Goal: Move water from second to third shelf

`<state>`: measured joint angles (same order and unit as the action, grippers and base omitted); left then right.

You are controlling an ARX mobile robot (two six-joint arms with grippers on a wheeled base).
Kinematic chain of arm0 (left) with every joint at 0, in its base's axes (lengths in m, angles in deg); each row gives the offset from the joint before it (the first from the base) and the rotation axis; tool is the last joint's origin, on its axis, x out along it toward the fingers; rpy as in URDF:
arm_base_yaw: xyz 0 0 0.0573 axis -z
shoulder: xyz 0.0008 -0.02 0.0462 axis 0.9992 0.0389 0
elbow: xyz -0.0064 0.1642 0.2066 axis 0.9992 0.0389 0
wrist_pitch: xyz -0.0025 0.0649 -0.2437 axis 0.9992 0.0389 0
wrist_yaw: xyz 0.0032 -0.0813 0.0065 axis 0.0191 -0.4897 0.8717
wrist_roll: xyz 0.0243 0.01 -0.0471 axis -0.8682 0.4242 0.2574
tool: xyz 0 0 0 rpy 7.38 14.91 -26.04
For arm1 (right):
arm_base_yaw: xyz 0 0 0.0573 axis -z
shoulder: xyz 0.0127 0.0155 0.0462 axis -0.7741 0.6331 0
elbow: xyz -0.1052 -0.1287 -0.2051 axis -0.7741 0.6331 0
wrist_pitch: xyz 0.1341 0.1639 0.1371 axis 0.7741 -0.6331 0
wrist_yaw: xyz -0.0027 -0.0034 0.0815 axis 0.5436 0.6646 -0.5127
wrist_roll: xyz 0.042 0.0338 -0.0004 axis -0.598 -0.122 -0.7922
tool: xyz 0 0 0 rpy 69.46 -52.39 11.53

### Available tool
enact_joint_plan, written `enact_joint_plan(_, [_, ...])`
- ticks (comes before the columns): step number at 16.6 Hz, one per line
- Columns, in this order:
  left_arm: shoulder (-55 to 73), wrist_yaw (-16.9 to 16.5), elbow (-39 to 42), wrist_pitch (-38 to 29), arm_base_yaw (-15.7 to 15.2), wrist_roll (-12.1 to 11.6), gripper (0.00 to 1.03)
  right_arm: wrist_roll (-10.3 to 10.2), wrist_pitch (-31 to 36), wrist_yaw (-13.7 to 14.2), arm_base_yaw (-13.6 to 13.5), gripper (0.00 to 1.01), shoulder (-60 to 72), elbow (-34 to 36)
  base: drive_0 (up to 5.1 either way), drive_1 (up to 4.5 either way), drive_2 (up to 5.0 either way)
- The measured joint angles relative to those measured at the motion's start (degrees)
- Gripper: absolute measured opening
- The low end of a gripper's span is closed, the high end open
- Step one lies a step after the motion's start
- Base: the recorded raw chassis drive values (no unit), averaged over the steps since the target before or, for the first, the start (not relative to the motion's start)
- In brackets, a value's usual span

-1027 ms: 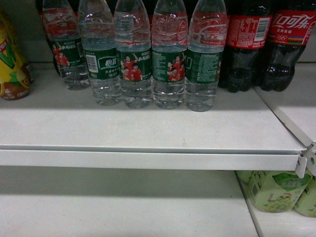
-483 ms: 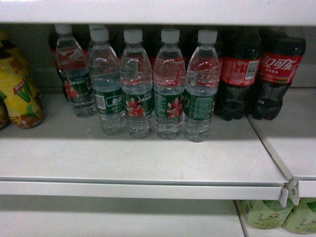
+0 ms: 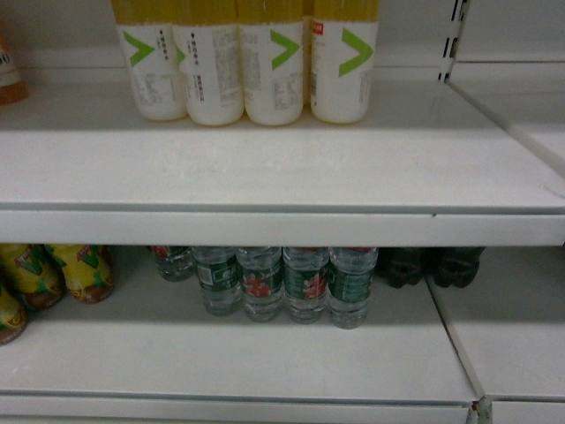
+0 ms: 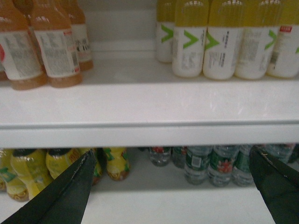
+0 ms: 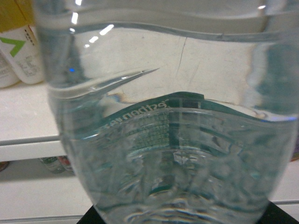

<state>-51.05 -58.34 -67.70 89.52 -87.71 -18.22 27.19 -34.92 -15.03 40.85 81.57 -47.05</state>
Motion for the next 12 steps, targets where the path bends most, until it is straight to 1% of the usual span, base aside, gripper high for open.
enact_joint_plan(12, [0.00,0.02,0.00,-0.02,0.00,0.00,0.98,0.00,0.02,0.00,0.00,0.40,-0.04,-0.07,0.0,0.00,0.0])
